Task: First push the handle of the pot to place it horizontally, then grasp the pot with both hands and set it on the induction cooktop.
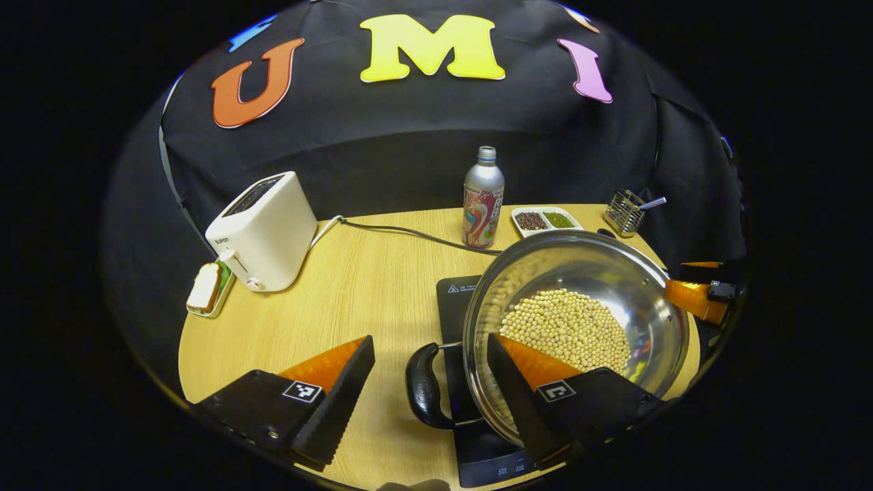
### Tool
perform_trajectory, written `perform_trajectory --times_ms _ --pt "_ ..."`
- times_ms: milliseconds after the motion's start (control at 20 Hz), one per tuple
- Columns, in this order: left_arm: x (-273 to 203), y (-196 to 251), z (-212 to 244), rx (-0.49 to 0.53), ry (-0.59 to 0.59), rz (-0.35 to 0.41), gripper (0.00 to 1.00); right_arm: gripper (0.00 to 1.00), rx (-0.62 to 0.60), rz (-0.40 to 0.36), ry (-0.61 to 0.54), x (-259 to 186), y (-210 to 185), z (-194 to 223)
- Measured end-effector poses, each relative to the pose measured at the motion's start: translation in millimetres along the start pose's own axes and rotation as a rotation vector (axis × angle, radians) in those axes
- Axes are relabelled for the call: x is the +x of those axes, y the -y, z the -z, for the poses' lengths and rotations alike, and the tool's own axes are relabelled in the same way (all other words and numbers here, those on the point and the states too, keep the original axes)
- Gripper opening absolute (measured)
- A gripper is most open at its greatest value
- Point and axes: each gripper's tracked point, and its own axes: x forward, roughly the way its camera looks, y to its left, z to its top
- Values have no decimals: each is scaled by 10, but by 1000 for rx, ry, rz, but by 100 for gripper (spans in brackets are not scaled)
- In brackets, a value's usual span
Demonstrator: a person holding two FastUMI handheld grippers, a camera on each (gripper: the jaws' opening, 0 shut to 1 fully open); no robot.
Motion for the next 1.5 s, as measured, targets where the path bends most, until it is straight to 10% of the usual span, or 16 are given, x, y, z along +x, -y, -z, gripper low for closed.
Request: perform_trajectory --times_ms 950,1500 --pt "-574 124 -284 53 158 40 98 89 -17 3 67 -719 -444 -23" --pt "-2071 -563 -1063 18 496 -49 97 93 -82 47 438 -2401 -745 -1221"
